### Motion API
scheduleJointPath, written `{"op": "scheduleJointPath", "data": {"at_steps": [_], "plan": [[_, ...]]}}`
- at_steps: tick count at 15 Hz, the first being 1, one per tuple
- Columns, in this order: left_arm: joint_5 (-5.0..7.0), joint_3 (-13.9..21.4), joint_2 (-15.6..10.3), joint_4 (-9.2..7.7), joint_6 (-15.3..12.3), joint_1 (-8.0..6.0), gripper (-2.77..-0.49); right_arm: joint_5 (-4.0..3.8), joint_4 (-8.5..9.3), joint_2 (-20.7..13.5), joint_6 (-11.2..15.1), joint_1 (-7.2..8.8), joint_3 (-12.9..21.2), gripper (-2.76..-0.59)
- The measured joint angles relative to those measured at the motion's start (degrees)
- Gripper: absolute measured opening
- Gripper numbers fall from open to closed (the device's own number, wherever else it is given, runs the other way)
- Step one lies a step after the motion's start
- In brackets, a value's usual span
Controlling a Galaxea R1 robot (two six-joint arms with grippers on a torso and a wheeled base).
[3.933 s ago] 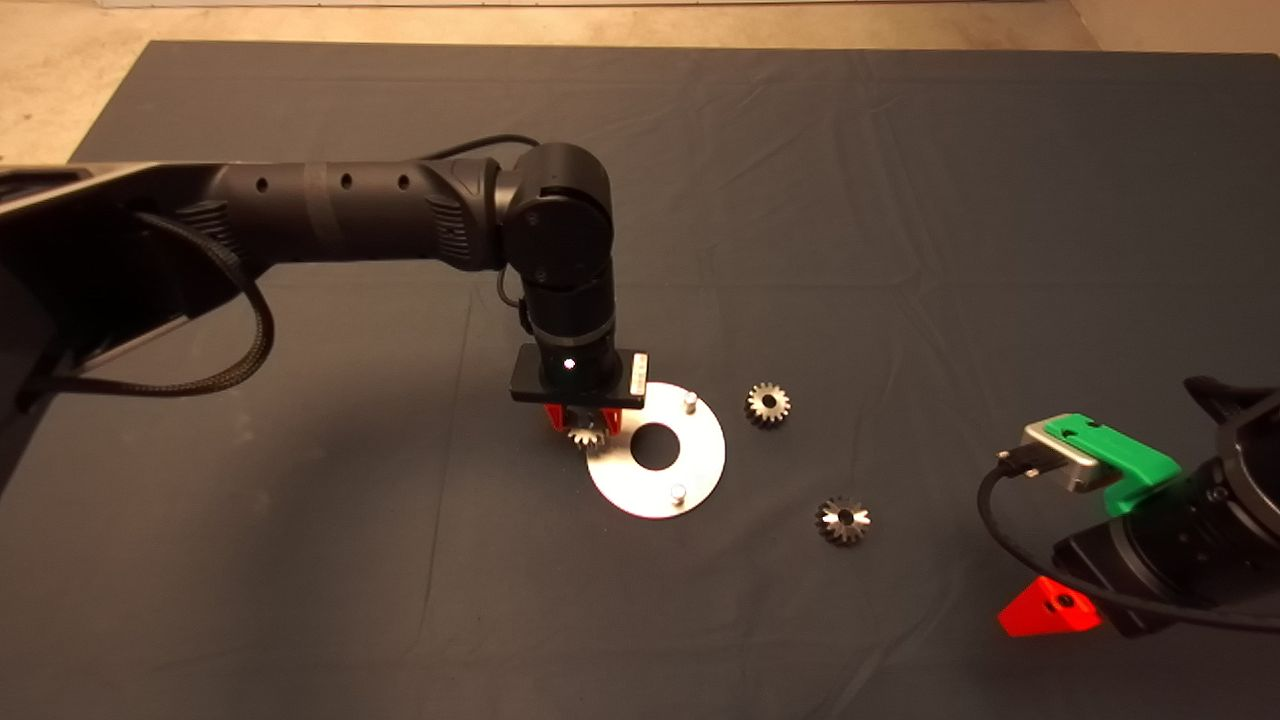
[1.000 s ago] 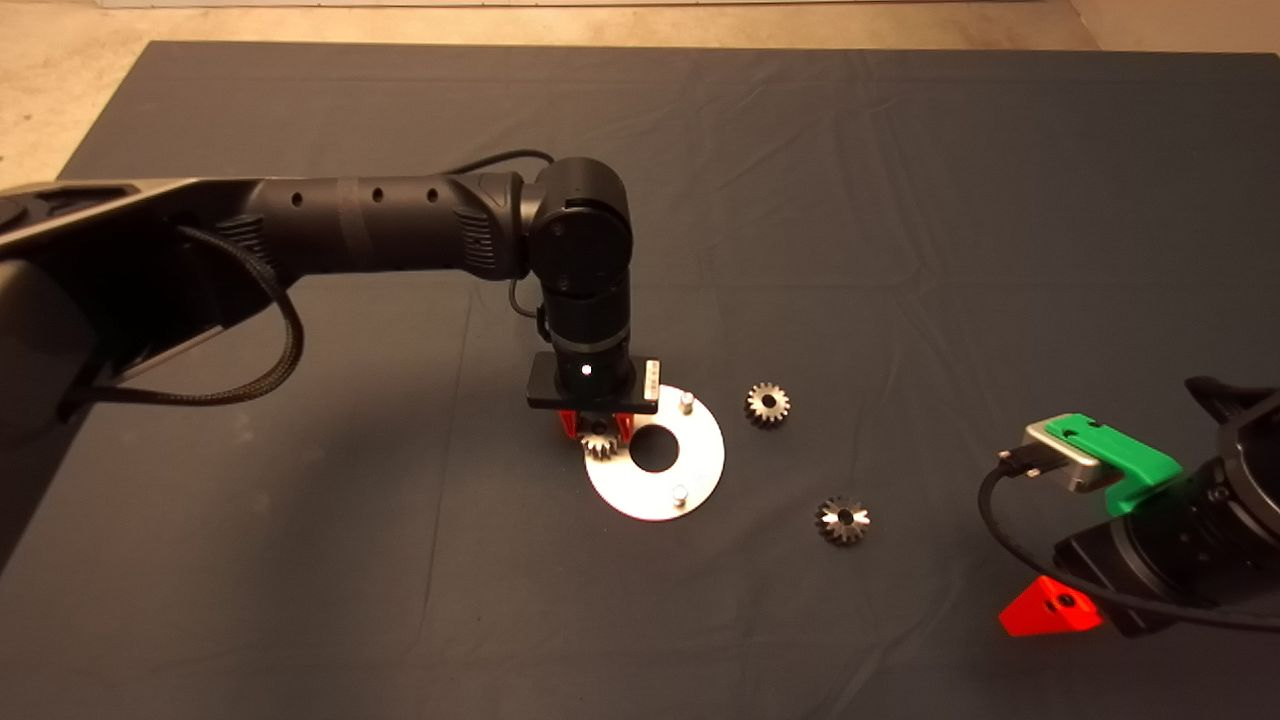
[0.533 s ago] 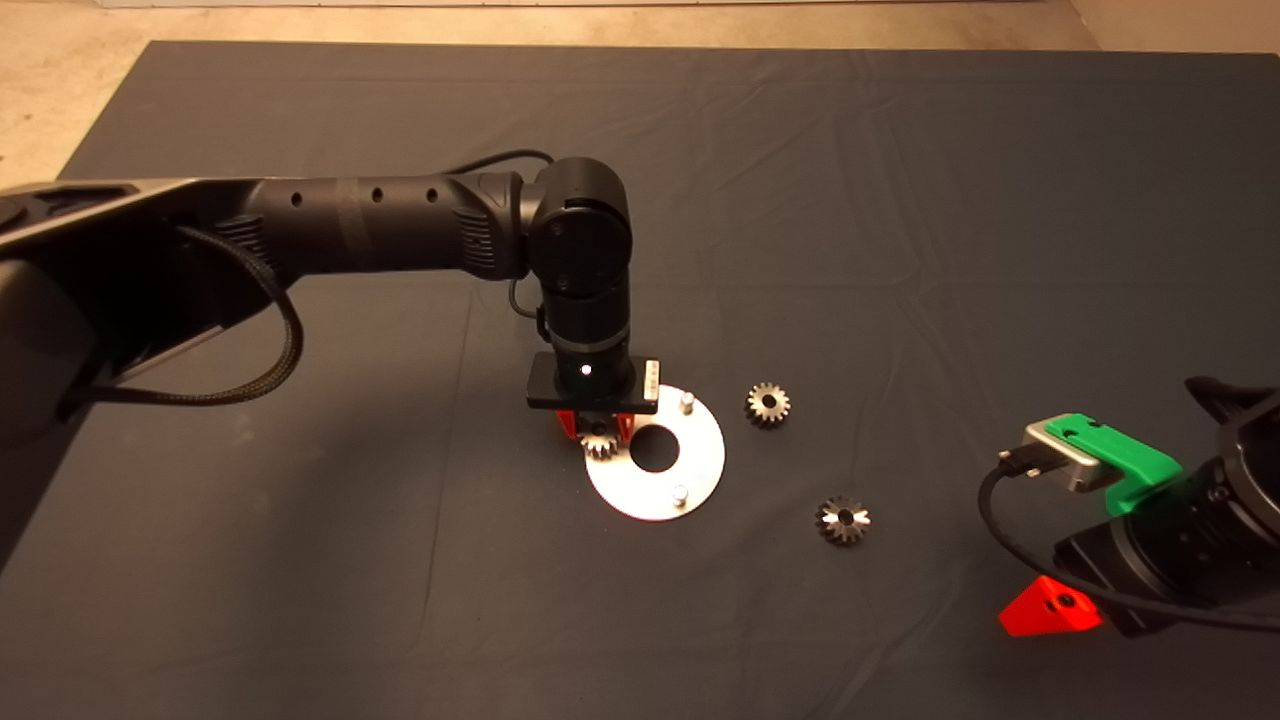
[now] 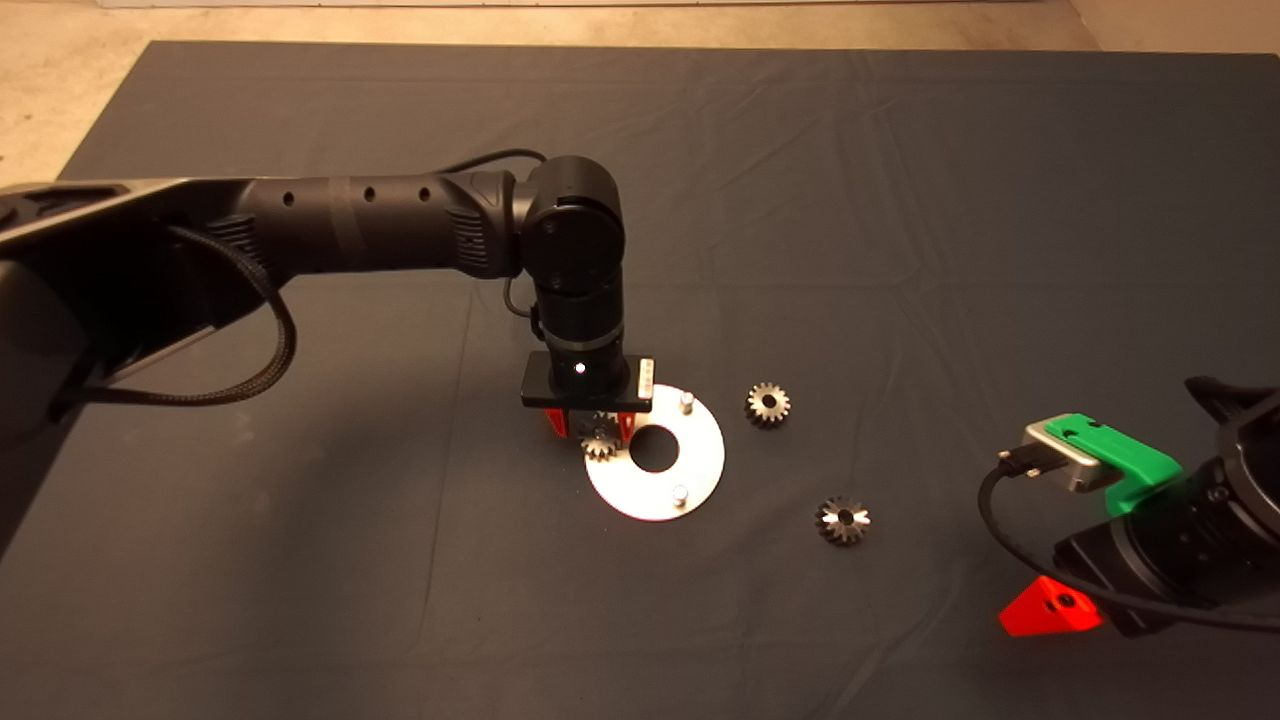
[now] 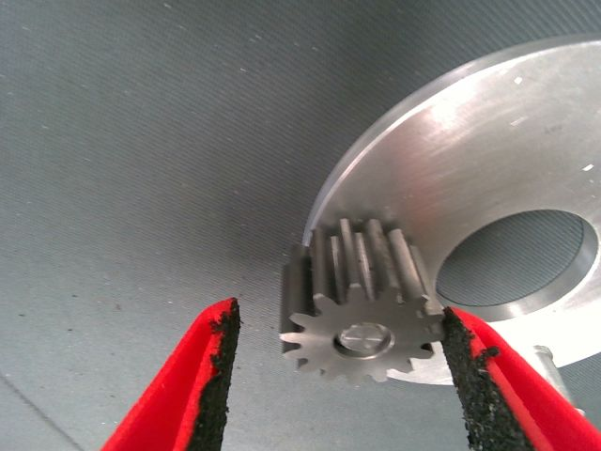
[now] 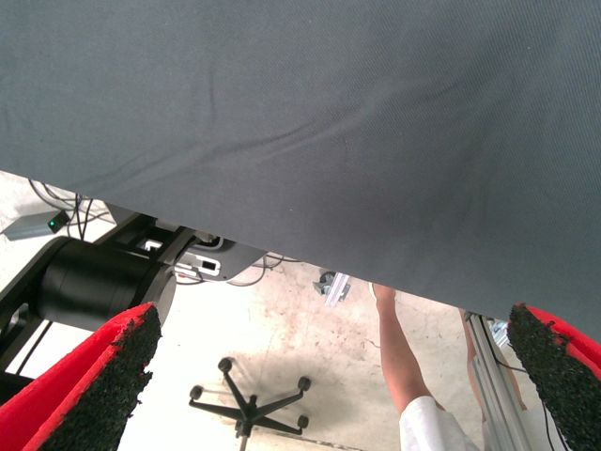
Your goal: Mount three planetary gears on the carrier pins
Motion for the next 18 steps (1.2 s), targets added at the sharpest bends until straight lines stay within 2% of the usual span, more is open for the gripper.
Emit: {"op": "scheduleJointPath", "data": {"at_steps": [2,3,5,7,9,12,14,16,18], "plan": [[-0.02,1.77,-0.77,-0.18,0.20,-1.05,-1.66,0.05,0.00,0.00,0.00,0.00,0.00,-0.61],[-0.09,2.65,-1.42,-0.23,0.30,-2.20,-1.66,0.05,-0.02,0.02,0.00,0.01,0.00,-0.61],[-0.05,4.38,-3.82,-0.22,0.43,-4.27,-1.51,0.05,0.00,0.02,0.00,0.00,0.00,-0.60],[0.00,7.05,-6.93,-0.23,0.41,-4.49,-1.50,0.00,0.00,0.02,0.00,0.00,0.00,-0.61],[0.00,10.35,-10.67,-0.41,-0.16,-4.52,-1.38,0.11,0.00,0.17,0.00,0.02,0.00,-0.61],[-0.04,17.06,-16.83,-0.45,-0.83,-4.55,-1.22,0.02,-0.01,0.17,0.00,0.00,0.00,-0.61],[0.30,21.47,-20.33,-0.89,-1.38,-4.55,-1.22,0.02,-0.02,0.17,-0.04,0.00,0.00,-0.61],[0.37,25.01,-22.77,-0.89,-1.46,-4.55,-1.22,0.16,-0.05,0.30,-2.34,0.00,-0.77,-0.61],[0.01,29.40,-26.11,-1.07,-1.56,-4.83,-1.22,0.05,-0.16,0.33,-6.14,-0.02,-3.71,-0.61]]}}
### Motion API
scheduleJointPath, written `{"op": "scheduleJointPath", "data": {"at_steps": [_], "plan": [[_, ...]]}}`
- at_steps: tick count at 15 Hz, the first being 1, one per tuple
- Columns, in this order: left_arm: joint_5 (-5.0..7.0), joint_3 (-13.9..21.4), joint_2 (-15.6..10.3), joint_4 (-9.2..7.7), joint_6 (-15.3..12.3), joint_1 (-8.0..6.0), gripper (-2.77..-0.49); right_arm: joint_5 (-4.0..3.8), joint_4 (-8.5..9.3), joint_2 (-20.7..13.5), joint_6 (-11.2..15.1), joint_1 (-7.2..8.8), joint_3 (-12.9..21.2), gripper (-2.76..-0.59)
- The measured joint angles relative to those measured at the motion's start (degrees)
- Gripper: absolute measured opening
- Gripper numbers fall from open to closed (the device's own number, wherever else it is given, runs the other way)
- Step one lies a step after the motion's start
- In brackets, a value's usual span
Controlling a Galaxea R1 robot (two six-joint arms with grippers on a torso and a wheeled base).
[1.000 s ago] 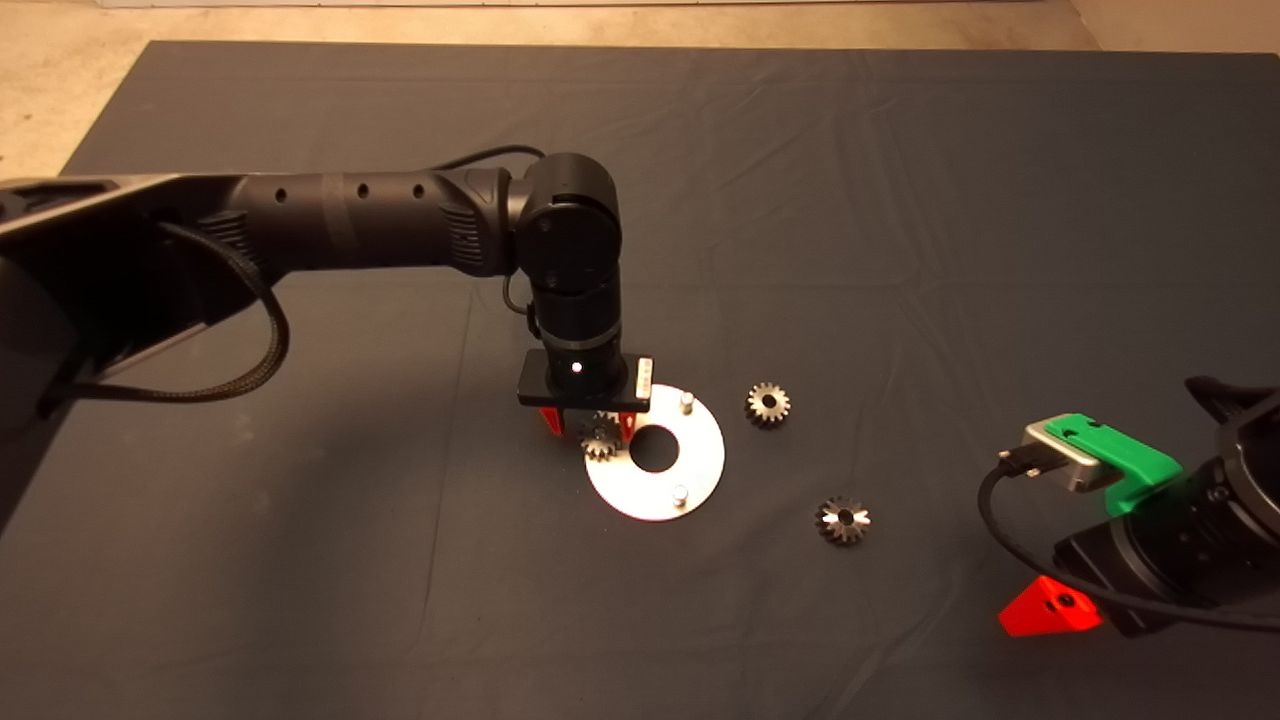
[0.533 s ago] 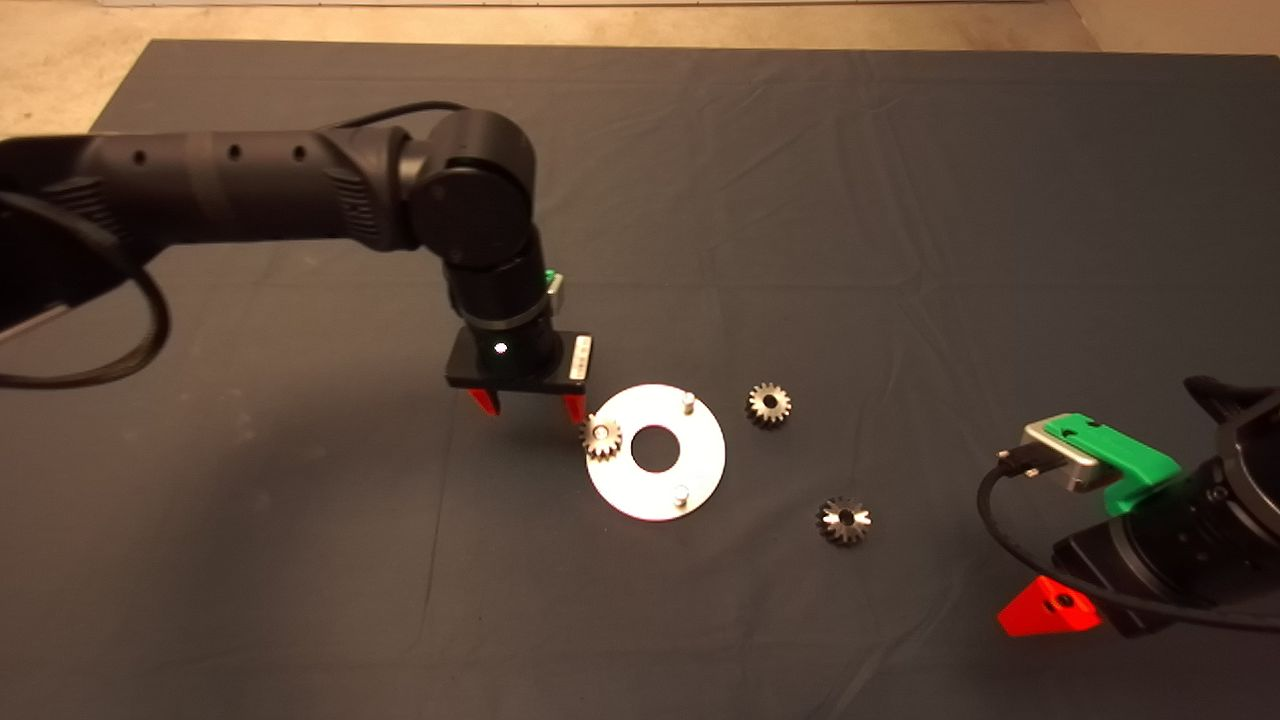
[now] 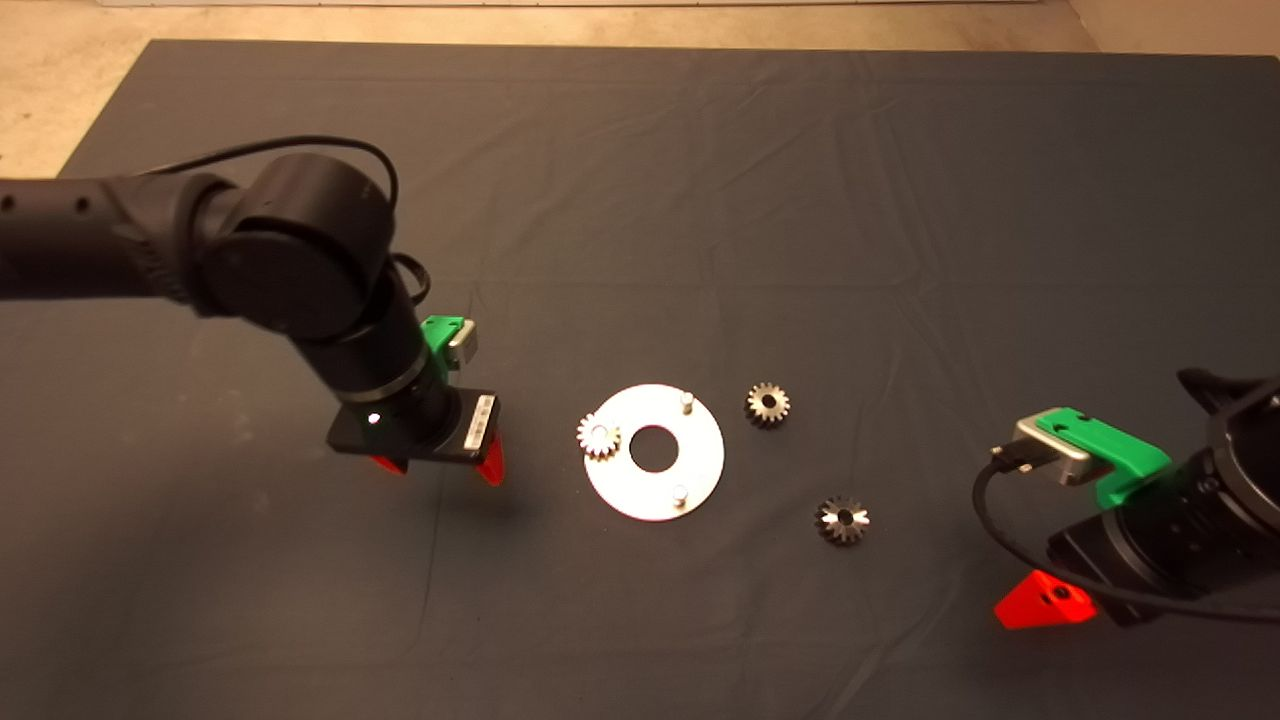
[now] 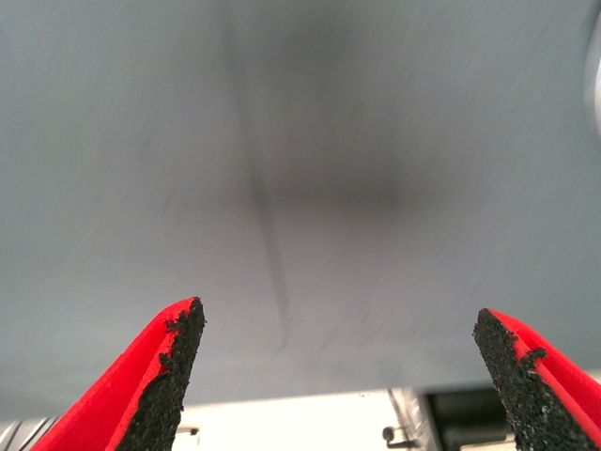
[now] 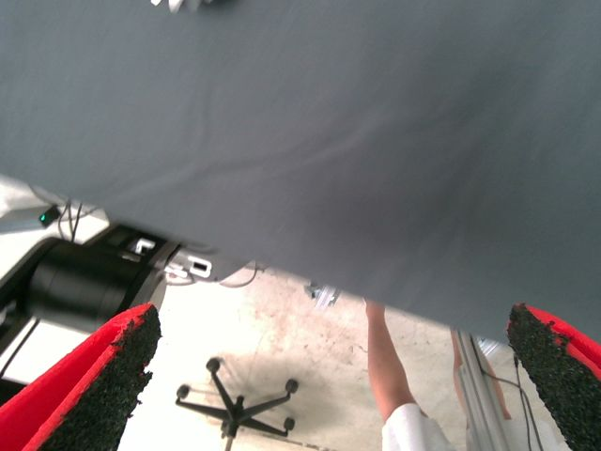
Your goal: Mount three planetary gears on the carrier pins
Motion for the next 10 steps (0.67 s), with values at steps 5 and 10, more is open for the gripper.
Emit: {"op": "scheduleJointPath", "data": {"at_steps": [5,10], "plan": [[0.35,7.01,-8.20,-1.21,-0.04,-0.35,-1.22,0.19,-2.95,5.43,-12.41,-2.03,-6.31,-0.61],[0.35,10.72,-13.25,-3.25,-0.06,-0.36,-1.22,0.17,-5.64,11.26,-20.88,-3.91,-15.92,-0.60]]}}
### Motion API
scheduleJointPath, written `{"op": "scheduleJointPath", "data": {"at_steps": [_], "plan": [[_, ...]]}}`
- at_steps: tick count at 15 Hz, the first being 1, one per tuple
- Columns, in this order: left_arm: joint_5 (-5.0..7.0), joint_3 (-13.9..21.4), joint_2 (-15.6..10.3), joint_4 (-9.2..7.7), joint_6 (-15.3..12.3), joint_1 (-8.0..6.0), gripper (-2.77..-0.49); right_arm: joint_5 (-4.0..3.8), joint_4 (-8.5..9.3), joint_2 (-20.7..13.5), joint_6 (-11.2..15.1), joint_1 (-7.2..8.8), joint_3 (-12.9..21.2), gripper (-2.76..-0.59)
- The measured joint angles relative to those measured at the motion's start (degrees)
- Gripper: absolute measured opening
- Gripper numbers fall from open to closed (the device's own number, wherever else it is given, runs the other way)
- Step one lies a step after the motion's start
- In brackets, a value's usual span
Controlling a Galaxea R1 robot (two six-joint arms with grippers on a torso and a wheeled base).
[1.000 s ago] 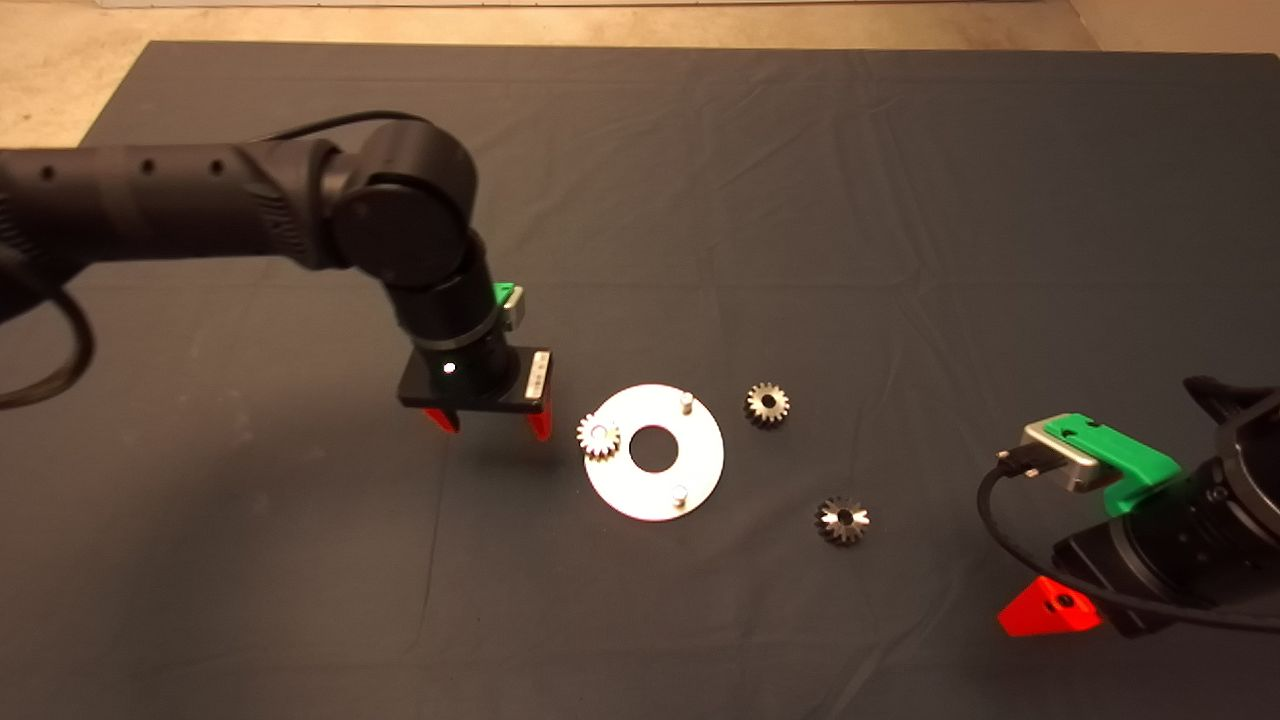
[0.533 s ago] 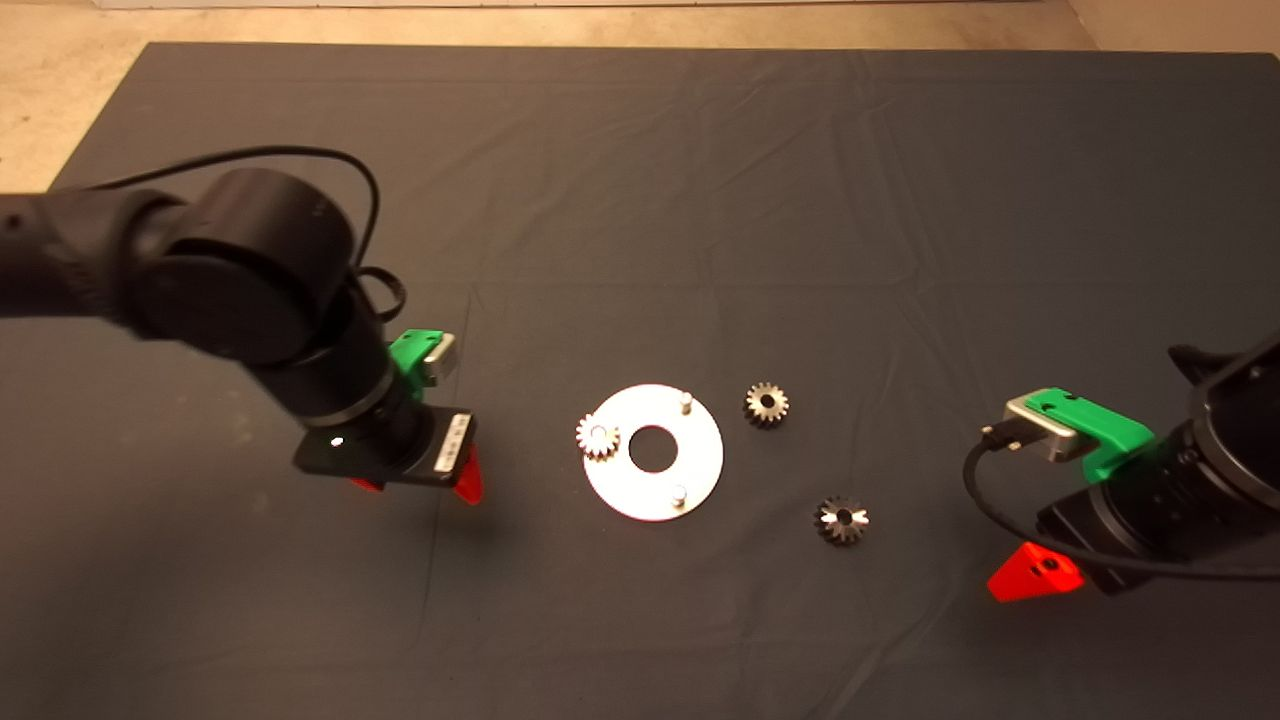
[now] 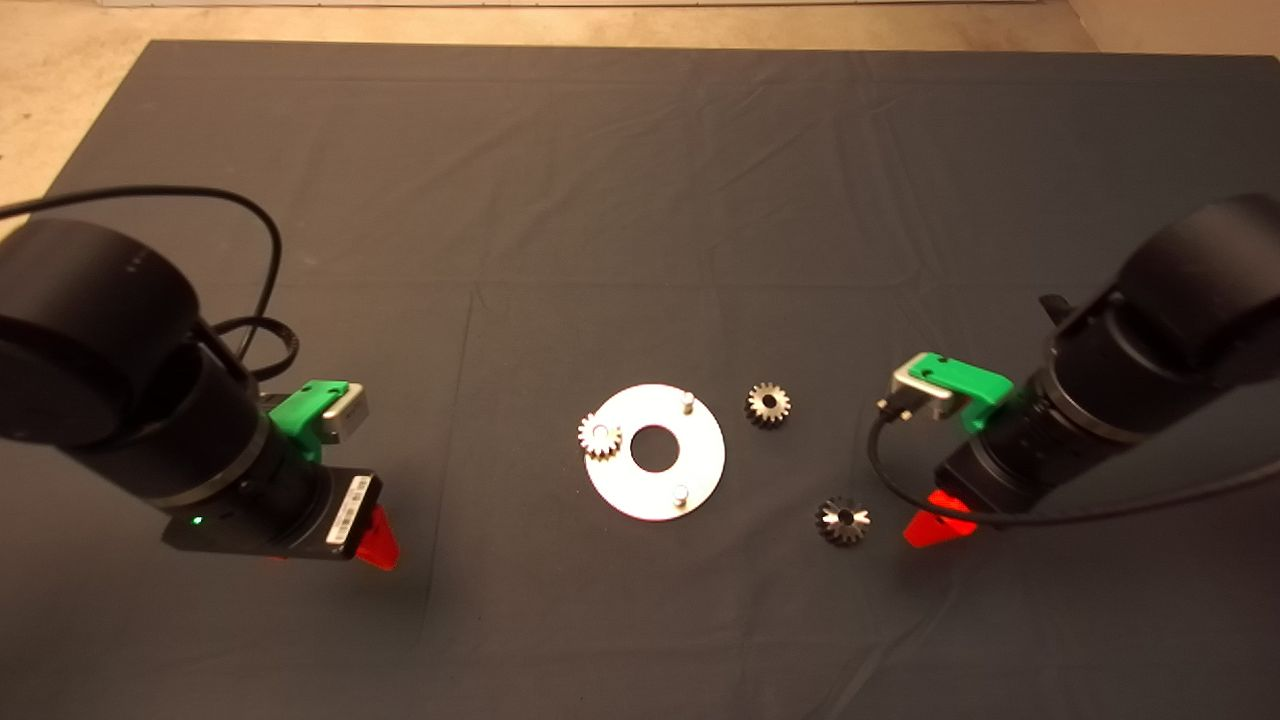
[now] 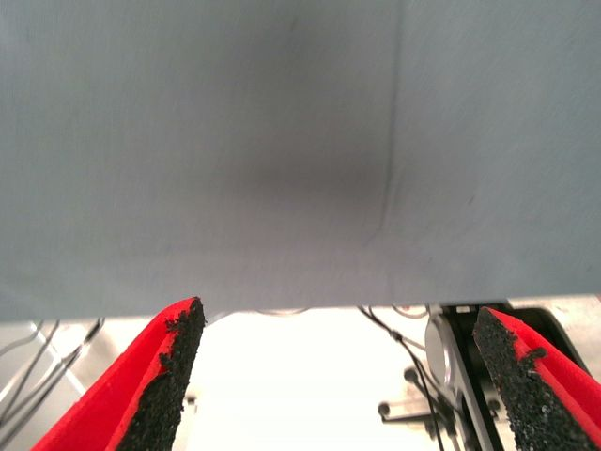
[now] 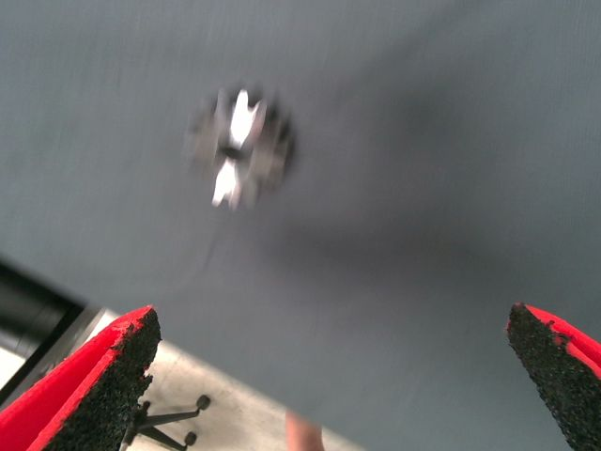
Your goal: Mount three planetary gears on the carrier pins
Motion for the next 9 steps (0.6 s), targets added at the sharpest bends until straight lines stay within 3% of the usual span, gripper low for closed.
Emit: {"op": "scheduleJointPath", "data": {"at_steps": [3,9], "plan": [[-0.02,1.02,-0.90,-1.35,-0.08,0.00,-1.22,-0.24,-1.13,4.44,-6.77,-2.34,-8.21,-0.61],[-0.02,1.24,-1.70,-1.88,-0.11,0.00,-1.22,0.14,-1.30,13.13,-18.39,-3.21,-17.83,-0.61]]}}
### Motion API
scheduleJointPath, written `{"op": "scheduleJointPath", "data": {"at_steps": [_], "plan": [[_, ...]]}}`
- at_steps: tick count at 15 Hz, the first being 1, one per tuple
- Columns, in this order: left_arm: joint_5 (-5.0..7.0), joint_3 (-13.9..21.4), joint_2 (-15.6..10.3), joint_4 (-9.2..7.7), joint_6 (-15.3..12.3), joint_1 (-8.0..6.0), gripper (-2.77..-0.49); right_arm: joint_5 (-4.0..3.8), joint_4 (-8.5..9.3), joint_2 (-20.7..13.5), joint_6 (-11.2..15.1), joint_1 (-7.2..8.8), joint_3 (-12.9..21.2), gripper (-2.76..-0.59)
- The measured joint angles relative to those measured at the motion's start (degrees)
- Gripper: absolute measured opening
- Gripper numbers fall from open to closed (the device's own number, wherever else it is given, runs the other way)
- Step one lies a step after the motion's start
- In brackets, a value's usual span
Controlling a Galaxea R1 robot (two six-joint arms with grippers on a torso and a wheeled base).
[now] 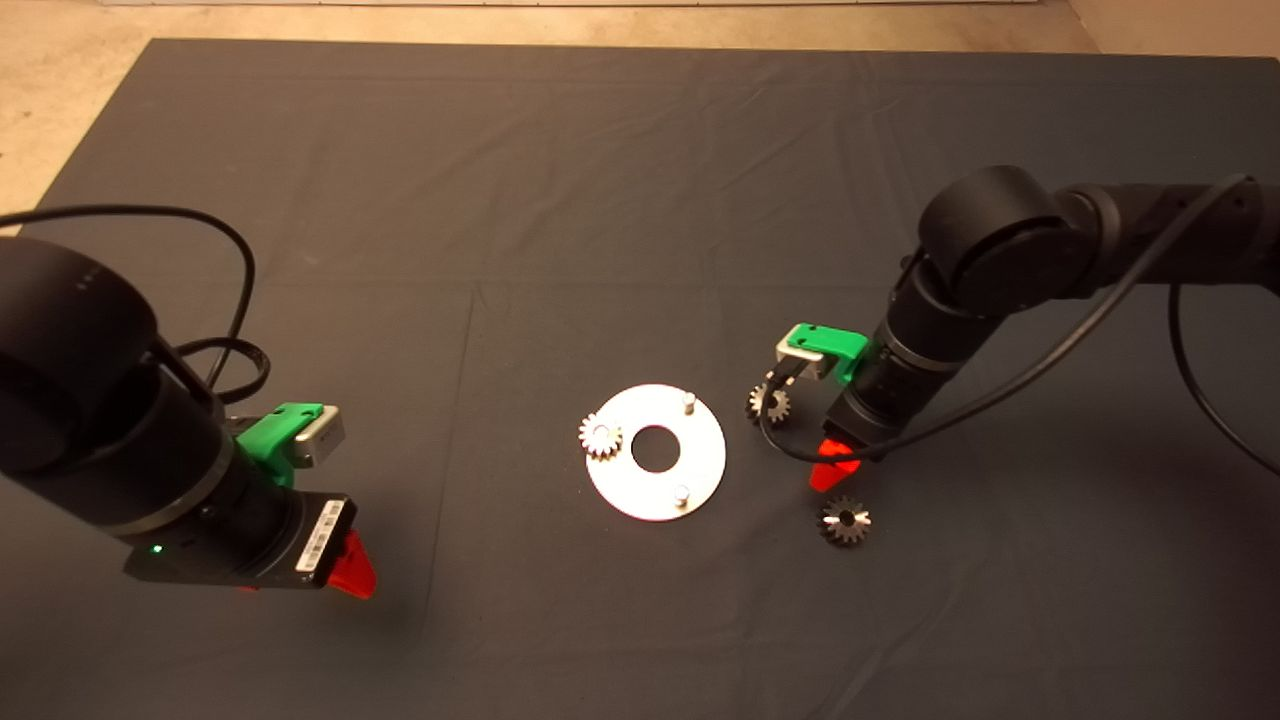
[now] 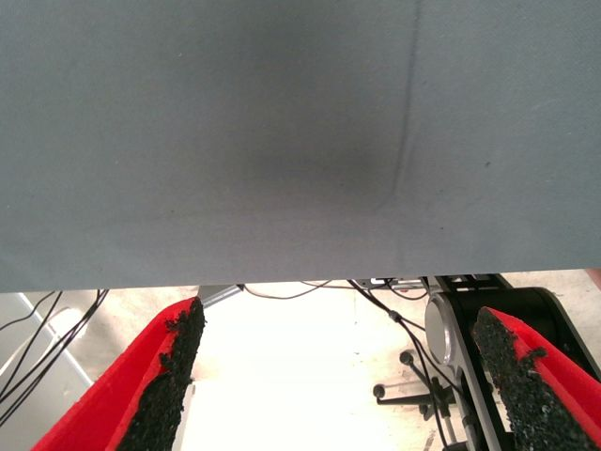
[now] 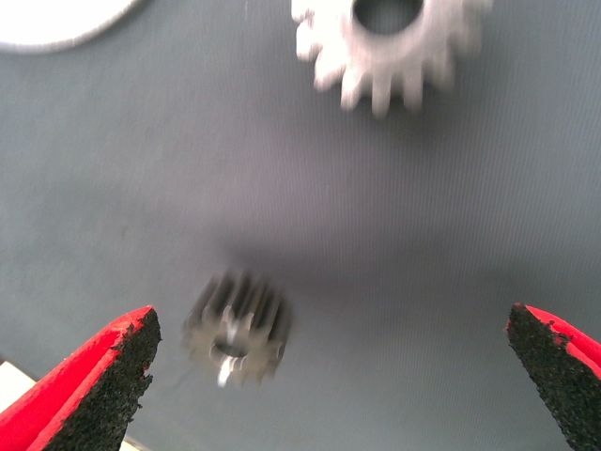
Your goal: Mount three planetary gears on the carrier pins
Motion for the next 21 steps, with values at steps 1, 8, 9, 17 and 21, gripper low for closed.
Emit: {"op": "scheduleJointPath", "data": {"at_steps": [1,8,9,17,21], "plan": [[-0.04,0.00,0.00,0.00,0.00,0.00,-1.22,-0.05,-0.01,1.21,-1.21,-0.17,-1.73,-0.61],[-0.04,0.11,-0.77,-0.17,0.00,0.00,-1.22,-0.03,-0.92,5.12,-8.86,-0.17,-6.84,-0.61],[-0.02,0.11,-0.77,-0.20,0.00,0.00,-1.22,-0.03,-1.98,5.21,-9.58,-0.17,-7.13,-0.61],[-0.03,0.11,-0.95,-0.20,0.00,0.00,-1.22,0.01,-7.59,5.76,-13.07,-0.17,-7.83,-0.60],[-0.01,0.11,-0.99,-0.20,0.00,0.00,-1.22,0.02,-8.39,5.75,-13.31,-1.11,-7.83,-0.61]]}}
